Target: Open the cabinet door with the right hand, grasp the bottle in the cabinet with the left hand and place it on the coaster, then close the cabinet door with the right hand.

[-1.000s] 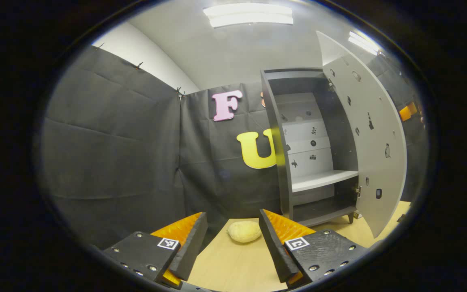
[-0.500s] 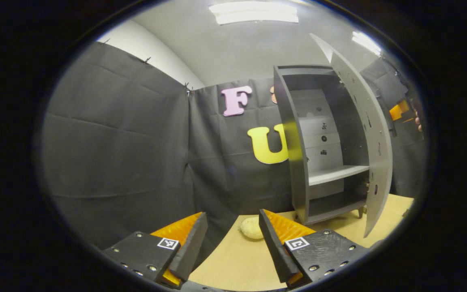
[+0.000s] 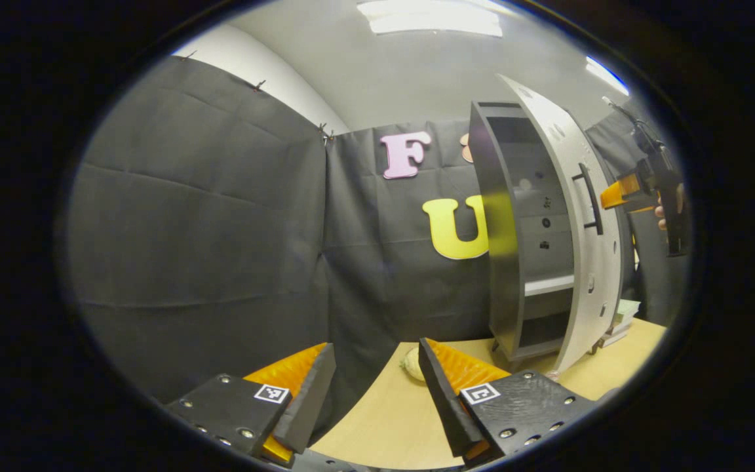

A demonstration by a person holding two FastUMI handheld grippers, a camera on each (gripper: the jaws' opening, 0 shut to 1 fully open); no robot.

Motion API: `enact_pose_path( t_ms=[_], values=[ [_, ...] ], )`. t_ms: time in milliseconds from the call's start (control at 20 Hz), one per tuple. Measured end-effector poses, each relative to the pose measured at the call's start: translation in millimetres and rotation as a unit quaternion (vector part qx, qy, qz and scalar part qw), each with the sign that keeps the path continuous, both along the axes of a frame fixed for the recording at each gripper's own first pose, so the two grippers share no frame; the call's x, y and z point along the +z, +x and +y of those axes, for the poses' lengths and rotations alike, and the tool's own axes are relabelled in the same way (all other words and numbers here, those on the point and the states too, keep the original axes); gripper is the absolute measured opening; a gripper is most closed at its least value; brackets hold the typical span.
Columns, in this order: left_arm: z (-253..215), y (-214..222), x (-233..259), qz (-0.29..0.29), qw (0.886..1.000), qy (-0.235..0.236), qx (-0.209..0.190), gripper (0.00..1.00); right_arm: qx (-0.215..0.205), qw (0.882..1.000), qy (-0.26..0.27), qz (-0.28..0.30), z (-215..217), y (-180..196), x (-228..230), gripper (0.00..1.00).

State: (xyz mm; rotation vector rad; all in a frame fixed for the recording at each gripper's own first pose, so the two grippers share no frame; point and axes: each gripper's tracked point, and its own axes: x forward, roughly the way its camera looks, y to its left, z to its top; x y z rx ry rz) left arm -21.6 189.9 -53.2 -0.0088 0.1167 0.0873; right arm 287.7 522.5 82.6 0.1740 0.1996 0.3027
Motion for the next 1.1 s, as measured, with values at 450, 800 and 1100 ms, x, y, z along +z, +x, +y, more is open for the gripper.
enact_pose_path(
  t_ms=[450, 800, 1100],
  values=[
    [-65.6, 23.3, 36.7, -0.017, 0.999, -0.021, -0.034, 0.77, 0.005, 0.998, -0.037, -0.044, -72.3, -41.2, 13.9, 0.98],
    [-179.3, 36.6, 64.7, -0.022, 0.996, -0.023, -0.079, 0.77, -0.055, 0.992, -0.081, -0.074, -202.4, -64.3, 3.2, 0.98],
    [-251.0, 34.2, 95.0, -0.045, 0.993, -0.013, -0.107, 0.80, -0.080, 0.989, -0.079, -0.094, -271.0, -88.4, 1.0, 0.93]
  ],
)
